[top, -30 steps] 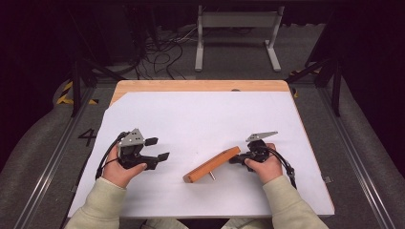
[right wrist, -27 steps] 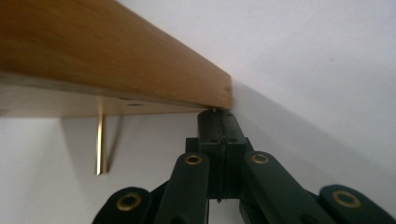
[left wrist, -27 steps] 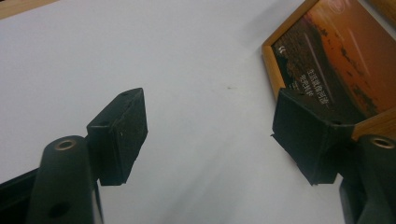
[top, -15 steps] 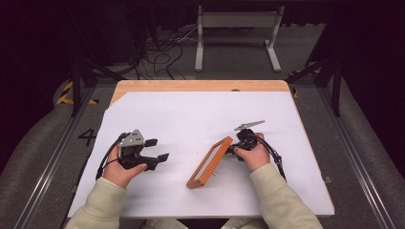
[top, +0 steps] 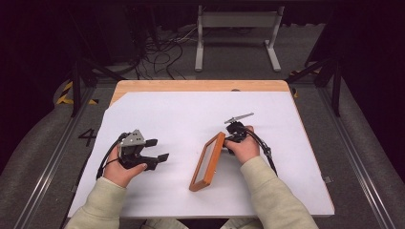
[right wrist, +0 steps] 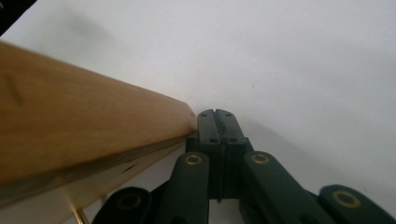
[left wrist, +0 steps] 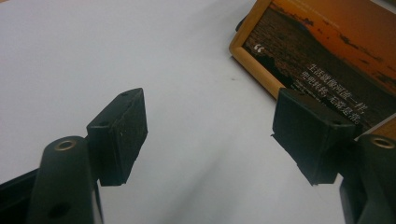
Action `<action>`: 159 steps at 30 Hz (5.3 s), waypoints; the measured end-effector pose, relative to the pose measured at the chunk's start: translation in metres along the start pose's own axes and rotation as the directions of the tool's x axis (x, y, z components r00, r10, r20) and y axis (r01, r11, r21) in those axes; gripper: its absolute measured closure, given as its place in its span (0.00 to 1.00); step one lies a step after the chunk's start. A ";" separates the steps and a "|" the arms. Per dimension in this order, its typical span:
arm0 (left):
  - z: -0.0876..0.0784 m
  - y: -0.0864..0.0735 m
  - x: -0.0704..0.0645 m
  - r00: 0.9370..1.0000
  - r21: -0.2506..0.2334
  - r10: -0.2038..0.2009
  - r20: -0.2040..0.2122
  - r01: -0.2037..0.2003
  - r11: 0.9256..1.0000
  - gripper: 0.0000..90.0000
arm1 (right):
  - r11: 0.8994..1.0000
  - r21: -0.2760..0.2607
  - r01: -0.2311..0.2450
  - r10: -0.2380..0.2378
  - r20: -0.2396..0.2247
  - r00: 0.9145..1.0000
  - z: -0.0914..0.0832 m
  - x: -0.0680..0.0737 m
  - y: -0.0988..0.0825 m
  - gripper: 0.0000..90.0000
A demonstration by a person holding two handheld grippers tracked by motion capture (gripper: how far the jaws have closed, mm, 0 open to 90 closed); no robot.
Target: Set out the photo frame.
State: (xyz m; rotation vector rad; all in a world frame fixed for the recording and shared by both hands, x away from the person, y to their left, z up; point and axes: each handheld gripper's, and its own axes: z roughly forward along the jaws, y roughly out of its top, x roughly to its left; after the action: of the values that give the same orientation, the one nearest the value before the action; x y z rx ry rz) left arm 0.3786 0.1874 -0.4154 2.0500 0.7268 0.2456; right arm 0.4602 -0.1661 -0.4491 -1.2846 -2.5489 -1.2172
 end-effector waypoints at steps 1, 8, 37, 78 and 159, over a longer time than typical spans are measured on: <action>0.000 0.000 0.000 1.000 0.000 0.000 0.000 0.000 1.000 0.30 | 1.000 0.002 0.003 -0.003 -0.001 1.000 0.001 0.000 0.001 1.00; 0.001 -0.001 0.001 1.000 0.002 0.001 -0.006 -0.001 1.000 0.30 | 0.999 0.009 0.039 -0.039 -0.005 0.999 0.014 0.008 0.010 1.00; -0.008 0.001 0.013 0.997 -0.004 -0.059 -0.055 0.059 0.998 0.26 | 0.987 -0.159 0.008 0.005 0.085 0.996 -0.098 0.041 -0.007 0.52; -0.006 -0.004 0.014 0.997 0.015 -0.058 -0.053 0.059 0.998 0.25 | 0.990 0.107 -0.094 0.086 0.079 0.993 -0.038 0.102 0.007 0.29; -0.018 -0.020 0.017 0.992 0.020 -0.099 -0.077 0.100 0.995 0.26 | 0.579 0.530 0.619 -0.616 -0.212 0.758 -0.061 0.102 0.089 0.79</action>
State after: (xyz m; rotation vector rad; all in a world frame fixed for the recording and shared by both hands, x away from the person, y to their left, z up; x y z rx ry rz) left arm 0.3765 0.2185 -0.4233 2.0291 0.8803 0.2605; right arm 0.4371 -0.1070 -0.3146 -0.2368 -3.1004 -0.3452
